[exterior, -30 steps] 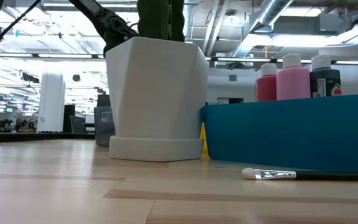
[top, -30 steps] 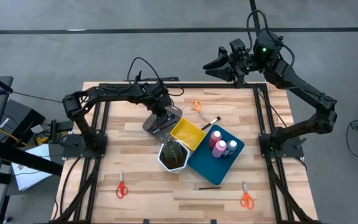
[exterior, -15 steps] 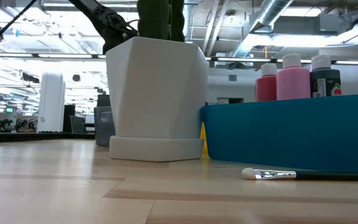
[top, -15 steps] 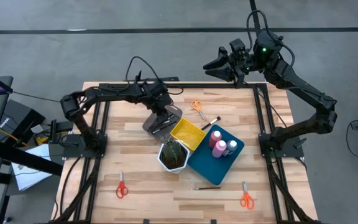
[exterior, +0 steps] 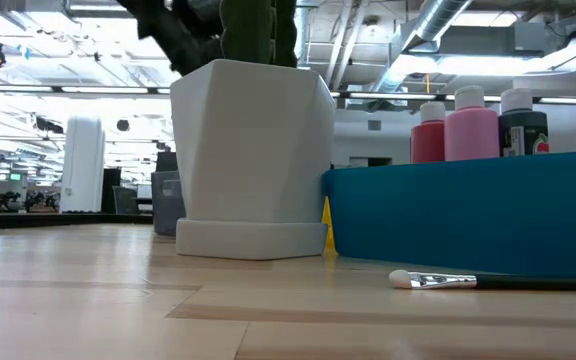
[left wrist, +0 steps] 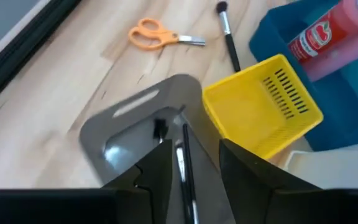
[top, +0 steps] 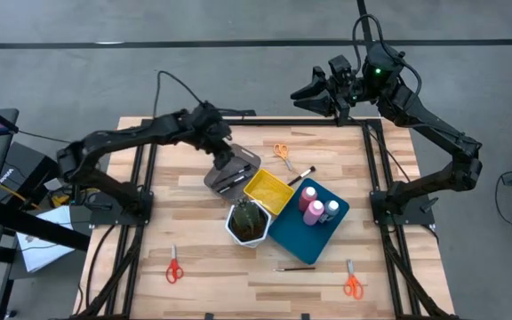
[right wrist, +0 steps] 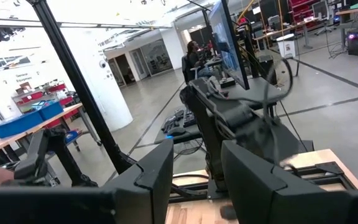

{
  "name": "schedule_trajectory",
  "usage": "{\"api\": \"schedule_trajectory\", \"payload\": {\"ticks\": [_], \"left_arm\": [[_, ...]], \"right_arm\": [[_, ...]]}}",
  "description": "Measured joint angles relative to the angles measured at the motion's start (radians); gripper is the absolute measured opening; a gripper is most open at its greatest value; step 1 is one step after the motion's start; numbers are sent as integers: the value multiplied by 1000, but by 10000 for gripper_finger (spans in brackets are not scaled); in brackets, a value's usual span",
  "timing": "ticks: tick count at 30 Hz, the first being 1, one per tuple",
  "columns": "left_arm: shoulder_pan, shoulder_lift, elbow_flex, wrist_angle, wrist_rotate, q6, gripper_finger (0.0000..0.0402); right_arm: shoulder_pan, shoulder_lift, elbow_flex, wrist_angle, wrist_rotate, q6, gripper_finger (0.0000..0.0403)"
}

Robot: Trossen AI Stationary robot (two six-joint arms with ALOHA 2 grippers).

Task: Pick & Place Paint Supplies
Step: Put the red scissors into the yellow bin

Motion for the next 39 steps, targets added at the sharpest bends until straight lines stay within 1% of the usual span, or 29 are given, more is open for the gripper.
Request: {"api": "schedule_trajectory", "payload": {"ticks": [7, 13, 16, 20, 25, 31, 34, 39], "left_arm": [[-7, -132, 0, -225, -38, -186, 124], [-53, -191, 0, -359, -76, -344, 126], [-92, -205, 0, -417, -76, -421, 127], [-162, -214, 0, -497, -76, -548, 127], [-265, -213, 0, -580, -84, -748, 127], [-402, -214, -6, -643, -156, -1001, 127], [-476, -213, -47, -645, -162, -1137, 127], [-610, -213, -152, -627, -106, -1374, 127]], "right_arm": [[0, 0, 0, 1, 0, -11, 132], [0, 0, 0, 1, -1, -26, 132], [0, 0, 0, 1, -1, -26, 132], [0, 0, 0, 1, -1, -27, 132], [0, 0, 0, 0, -1, -27, 132], [0, 0, 0, 0, -1, -29, 132], [0, 0, 0, -11, -3, -29, 132], [0, 0, 0, -35, -46, -26, 132]]}}
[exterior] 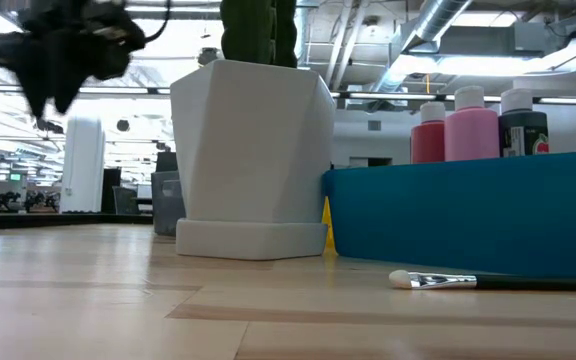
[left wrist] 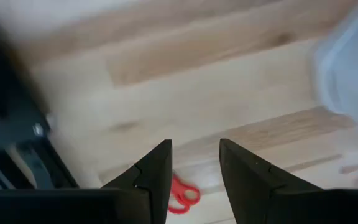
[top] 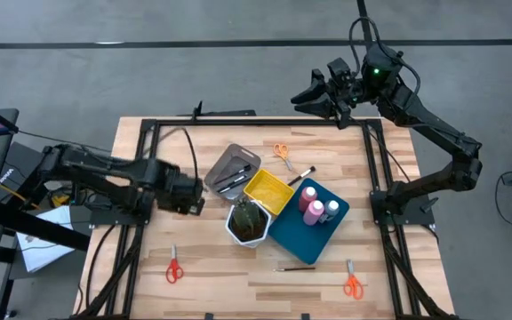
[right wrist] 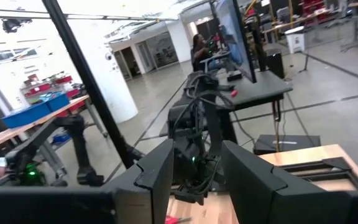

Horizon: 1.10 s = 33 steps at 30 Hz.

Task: Pick & Place Paint Supplies
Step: Put the red scissors into the yellow bin

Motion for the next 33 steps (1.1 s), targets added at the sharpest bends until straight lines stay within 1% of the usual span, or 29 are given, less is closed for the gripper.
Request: {"api": "schedule_trajectory", "payload": {"ticks": [3, 6, 12, 16, 19, 21, 26, 33], "left_arm": [[-86, 0, -63, 54, 25, -140, 127], [-175, 0, -122, 149, 39, -270, 127], [-345, 0, -245, 341, 41, -532, 127], [-429, 0, -304, 399, 62, -676, 127], [-478, 0, -320, 410, 68, -759, 127], [-495, 1, -326, 412, 72, -787, 127], [-497, 20, -326, 430, 76, -792, 116], [-497, 123, -326, 488, 102, -799, 92]], "right_arm": [[0, 0, 0, -14, -28, -3, 132], [1, 0, 0, -27, -61, -22, 132], [2, 0, 0, -41, -75, -39, 132], [2, 0, 0, -42, -86, -49, 132], [2, 0, 0, -42, -86, -52, 132], [2, 0, 0, -42, -86, -53, 132], [2, 0, 0, -42, -87, -64, 132], [2, 0, 0, -49, -87, -79, 132]]}}
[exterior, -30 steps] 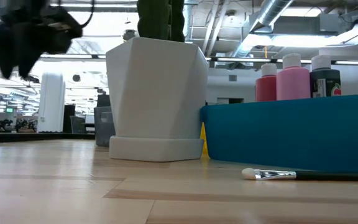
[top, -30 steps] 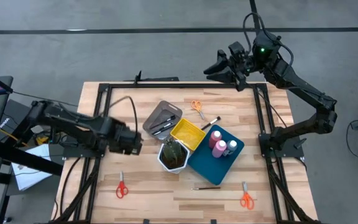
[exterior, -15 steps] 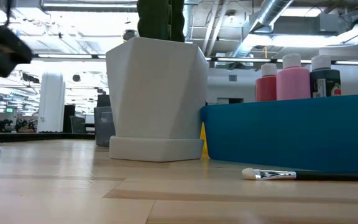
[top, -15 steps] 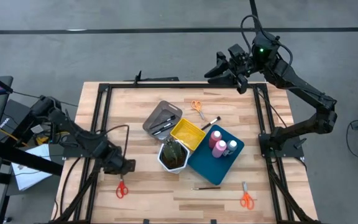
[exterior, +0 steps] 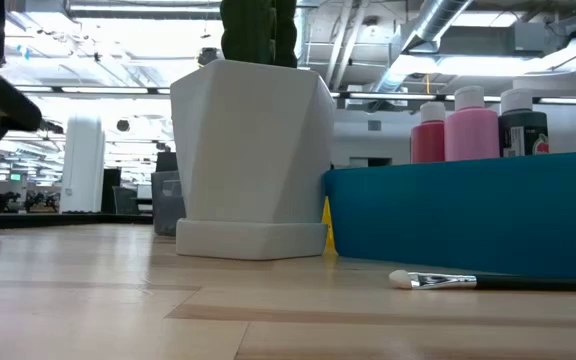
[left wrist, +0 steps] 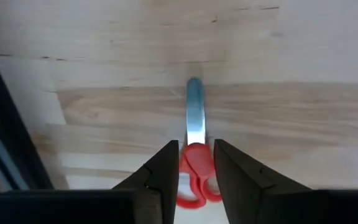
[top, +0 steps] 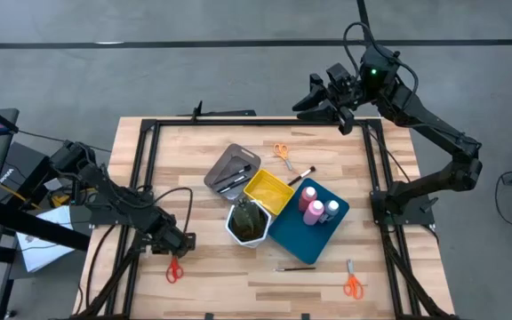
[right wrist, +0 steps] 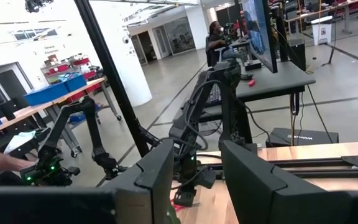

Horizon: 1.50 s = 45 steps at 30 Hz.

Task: Pick & Place Paint Supplies
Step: Put the red scissors into the yellow bin

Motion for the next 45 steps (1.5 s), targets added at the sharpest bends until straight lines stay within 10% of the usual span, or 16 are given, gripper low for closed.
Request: {"api": "schedule_trajectory", "payload": {"ticks": [45], "left_arm": [[12, 97, 16, 54, 48, -7, 85]], "right_arm": [[-2, 0, 0, -27, 0, -33, 132]]}}
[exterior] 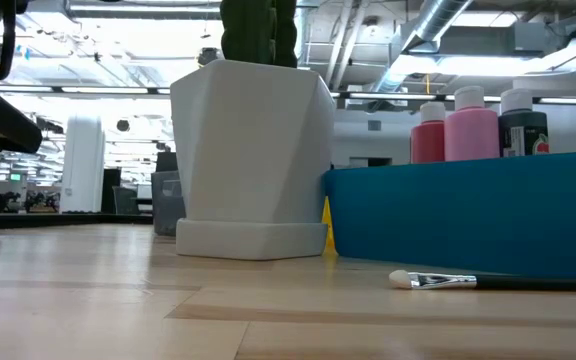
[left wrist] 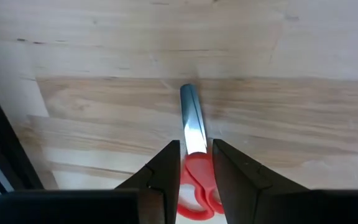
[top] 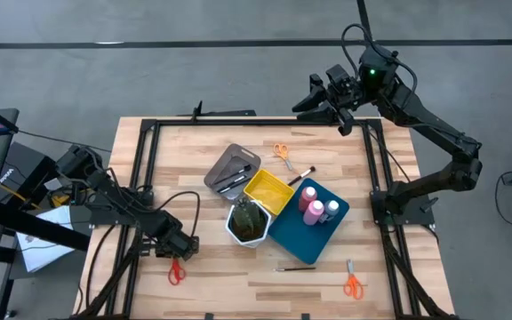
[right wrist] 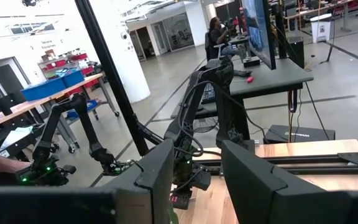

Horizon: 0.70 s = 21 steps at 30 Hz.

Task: Pick & Place Paint Supplies
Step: Put the red scissors into the yellow bin

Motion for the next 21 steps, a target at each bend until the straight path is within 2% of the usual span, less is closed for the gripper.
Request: {"api": "schedule_trajectory", "payload": {"ticks": [21], "left_arm": [[1, 73, 2, 35, 3, 4, 85]], "right_arm": [[0, 0, 0, -22, 0, -1, 132]]}}
